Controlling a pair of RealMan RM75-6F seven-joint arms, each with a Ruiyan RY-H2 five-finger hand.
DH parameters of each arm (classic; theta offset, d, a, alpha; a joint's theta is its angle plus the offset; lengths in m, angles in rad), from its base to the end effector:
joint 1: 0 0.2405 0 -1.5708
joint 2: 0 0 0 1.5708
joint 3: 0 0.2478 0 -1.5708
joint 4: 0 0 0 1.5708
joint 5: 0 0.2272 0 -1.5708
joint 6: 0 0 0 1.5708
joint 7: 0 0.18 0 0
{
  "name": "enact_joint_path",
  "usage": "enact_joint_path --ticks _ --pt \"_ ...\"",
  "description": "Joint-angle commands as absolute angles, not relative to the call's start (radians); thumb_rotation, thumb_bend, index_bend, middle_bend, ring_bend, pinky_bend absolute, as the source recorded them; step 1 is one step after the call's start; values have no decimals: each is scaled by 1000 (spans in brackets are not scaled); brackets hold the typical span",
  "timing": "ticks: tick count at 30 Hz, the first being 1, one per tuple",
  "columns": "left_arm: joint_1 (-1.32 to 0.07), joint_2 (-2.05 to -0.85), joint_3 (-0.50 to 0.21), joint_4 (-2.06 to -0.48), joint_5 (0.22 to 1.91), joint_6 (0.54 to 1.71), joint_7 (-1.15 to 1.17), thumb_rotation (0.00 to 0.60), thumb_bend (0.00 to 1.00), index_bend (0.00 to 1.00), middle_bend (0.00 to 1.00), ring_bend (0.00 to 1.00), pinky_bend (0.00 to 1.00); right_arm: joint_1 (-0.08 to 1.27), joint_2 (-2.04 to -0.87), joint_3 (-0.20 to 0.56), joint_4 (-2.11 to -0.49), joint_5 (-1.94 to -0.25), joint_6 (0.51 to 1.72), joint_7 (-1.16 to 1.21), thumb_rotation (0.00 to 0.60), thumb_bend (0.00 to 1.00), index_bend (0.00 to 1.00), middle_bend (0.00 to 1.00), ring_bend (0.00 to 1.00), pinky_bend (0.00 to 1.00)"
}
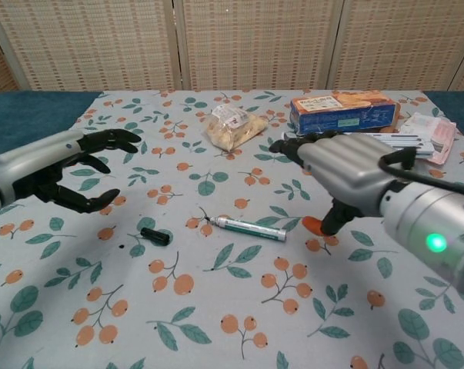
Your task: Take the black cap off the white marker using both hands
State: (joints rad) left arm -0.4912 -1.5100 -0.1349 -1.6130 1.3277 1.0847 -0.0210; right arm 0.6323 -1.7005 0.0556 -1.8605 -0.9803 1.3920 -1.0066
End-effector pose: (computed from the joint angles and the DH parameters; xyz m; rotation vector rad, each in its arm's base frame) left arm -0.1637 0.3088 -0.0314 -1.6680 -1.3289 -1.1983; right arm -0.0907 -0.2676 -0.0599 1.8283 -0.7884 0.7420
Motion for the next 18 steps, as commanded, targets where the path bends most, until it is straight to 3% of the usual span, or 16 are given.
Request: enact_joint_path --ticks 1,5,9,14,18 --pt "-466 -1342 -82 -1702 1429 1095 -101 600 439 77 57 0 118 489 -1442 -116 -2019 -1206 1499 -805 600 219 0 35 0 0" --pt "-390 -1242 26 -1697 1567 1184 -177 600 439 68 38 0 89 368 -1284 -256 -1984 -1380 1601 -640 600 218 0 4 0 0" --pt "-259 -1222 132 -1581 1705 1386 -179 600 435 42 5 0 52 231 -1197 -343 -1864 -1501 1743 -514 600 218 0 0 0 0" --pt "-92 -1287 138 -1361 1741 1671 -184 600 410 32 0 0 28 72 -1153 -357 -1705 -1526 1882 -367 600 218 0 0 0 0" --pt "-66 -1262 127 -1325 1741 1722 -186 600 402 6 0 0 27 46 -1102 -341 -1721 -1531 1873 -293 600 218 0 0 0 0"
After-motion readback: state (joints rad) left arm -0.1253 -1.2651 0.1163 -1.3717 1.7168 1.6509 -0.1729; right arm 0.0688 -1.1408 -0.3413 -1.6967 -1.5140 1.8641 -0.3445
